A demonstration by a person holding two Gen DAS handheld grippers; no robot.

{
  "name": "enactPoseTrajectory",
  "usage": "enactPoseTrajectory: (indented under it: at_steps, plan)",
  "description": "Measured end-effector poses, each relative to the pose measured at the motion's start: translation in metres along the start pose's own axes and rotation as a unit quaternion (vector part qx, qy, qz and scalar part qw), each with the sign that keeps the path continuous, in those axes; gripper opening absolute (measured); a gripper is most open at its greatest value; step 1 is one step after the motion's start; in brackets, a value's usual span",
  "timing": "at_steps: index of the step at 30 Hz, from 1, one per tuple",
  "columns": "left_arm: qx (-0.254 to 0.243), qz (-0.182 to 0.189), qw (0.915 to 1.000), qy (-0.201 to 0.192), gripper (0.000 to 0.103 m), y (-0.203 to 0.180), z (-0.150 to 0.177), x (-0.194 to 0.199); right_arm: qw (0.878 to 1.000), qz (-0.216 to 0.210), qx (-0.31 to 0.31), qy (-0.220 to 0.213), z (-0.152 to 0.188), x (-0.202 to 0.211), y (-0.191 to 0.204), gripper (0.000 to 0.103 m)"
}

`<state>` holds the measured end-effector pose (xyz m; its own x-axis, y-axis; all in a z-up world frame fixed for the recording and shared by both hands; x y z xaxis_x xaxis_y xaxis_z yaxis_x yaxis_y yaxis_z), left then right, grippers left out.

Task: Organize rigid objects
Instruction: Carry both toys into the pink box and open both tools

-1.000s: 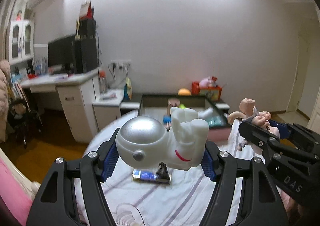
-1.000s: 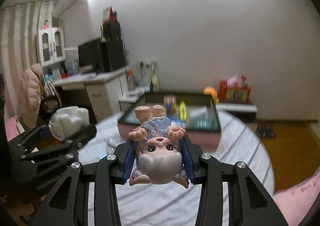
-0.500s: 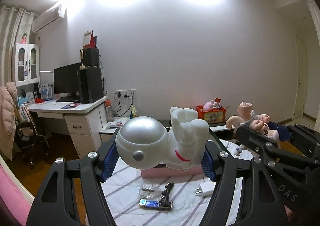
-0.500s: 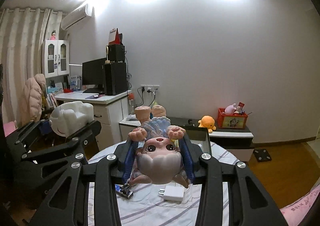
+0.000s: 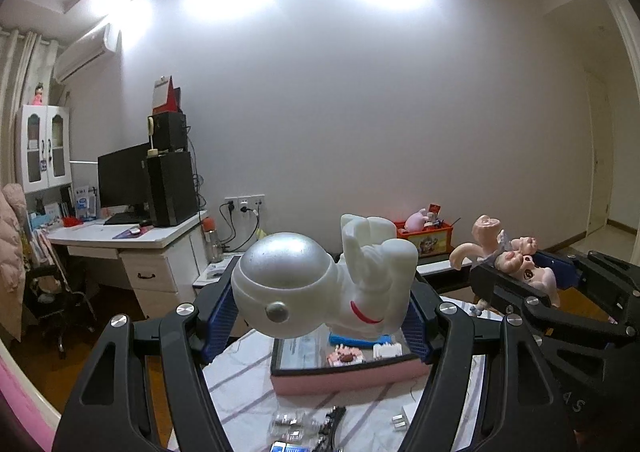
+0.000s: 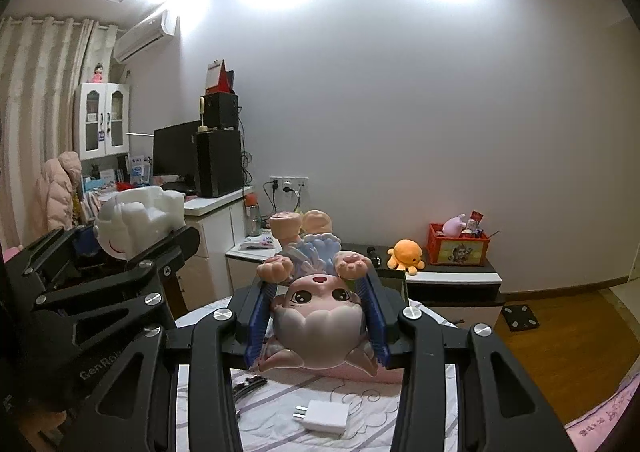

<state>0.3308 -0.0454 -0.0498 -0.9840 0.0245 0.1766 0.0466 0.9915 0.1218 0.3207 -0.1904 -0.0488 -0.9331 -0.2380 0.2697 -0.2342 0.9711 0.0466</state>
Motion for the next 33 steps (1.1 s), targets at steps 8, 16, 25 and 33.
enactPoseTrajectory:
  at_steps: [8,16,25,33]
  plan:
    - [-0.007,0.013,0.9998,0.014,0.07,-0.01,0.003,-0.055,1.0,0.01,0.001,0.018,-0.001,-0.044,-0.021,0.043]
    - [-0.005,0.041,0.995,0.091,0.07,-0.018,0.027,-0.148,0.997,0.018,0.002,0.076,0.013,-0.118,-0.045,0.043]
    - [0.017,0.067,0.9701,0.233,0.07,-0.022,0.091,-0.236,0.983,0.005,-0.012,0.183,0.062,-0.196,-0.065,0.043]
    - [0.012,0.038,0.9683,0.247,0.074,-0.014,0.103,-0.242,0.981,-0.013,-0.007,0.194,0.075,-0.214,-0.061,0.043]
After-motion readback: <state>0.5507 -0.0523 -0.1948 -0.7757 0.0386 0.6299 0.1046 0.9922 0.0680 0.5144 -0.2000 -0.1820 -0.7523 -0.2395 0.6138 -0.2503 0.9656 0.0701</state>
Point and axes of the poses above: each gripper's, at about its wrist camera, not at the fingertips, and x roughly against the way its jaws point, y to its left, z to its underside, the point moved 2 cm from there along -x, roughly the way its jaws point, and after that the axes turned 2 degrees about -x, right-handed, at the moved point
